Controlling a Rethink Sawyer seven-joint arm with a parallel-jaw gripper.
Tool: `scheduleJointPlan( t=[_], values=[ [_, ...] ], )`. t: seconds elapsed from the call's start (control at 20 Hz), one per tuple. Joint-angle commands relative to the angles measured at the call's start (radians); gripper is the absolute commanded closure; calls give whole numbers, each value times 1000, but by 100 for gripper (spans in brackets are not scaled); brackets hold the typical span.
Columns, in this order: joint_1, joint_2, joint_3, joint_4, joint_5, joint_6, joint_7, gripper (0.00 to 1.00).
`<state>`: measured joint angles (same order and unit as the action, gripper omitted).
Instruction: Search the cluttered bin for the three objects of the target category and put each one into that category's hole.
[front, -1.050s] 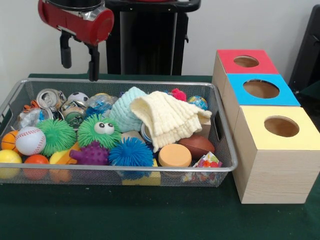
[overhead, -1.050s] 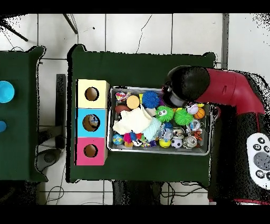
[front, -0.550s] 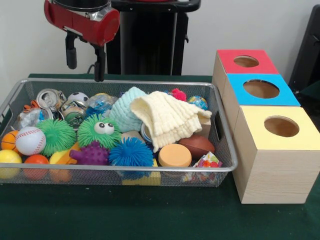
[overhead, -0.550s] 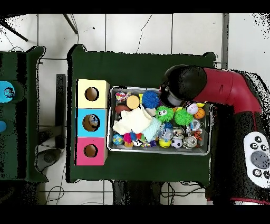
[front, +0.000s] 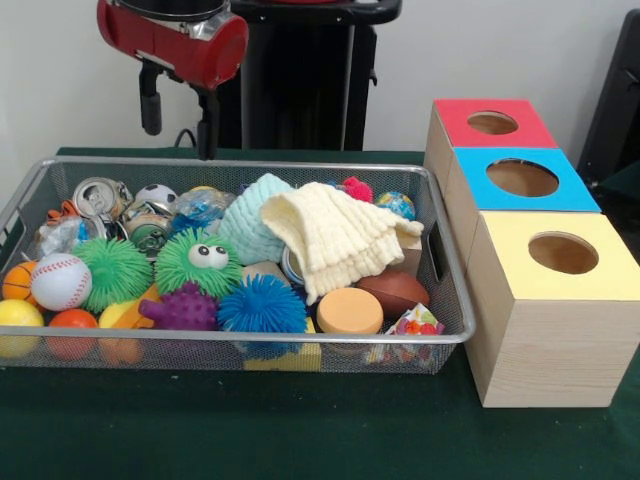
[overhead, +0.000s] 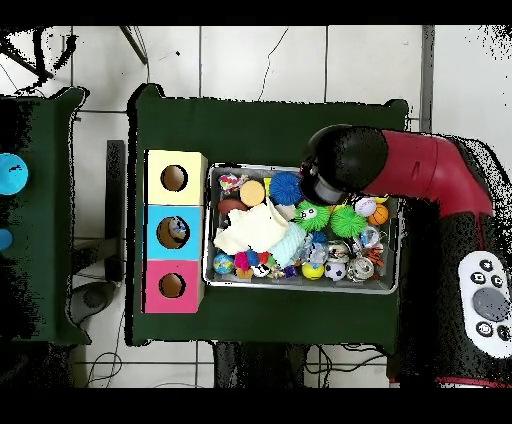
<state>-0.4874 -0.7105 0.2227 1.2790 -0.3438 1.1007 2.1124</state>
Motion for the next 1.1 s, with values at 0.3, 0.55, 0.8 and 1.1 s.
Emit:
scheduleJointPlan(
  t=[0.3,0.55,0.8,1.1],
  values=[
    [16,6,35,102,16,52,-82,0],
    [11,31,43,73,11,56,-100,0],
    [1,96,60,35,5,34,-118,0],
    [9,133,64,19,-14,-27,-117,0]
  ],
)
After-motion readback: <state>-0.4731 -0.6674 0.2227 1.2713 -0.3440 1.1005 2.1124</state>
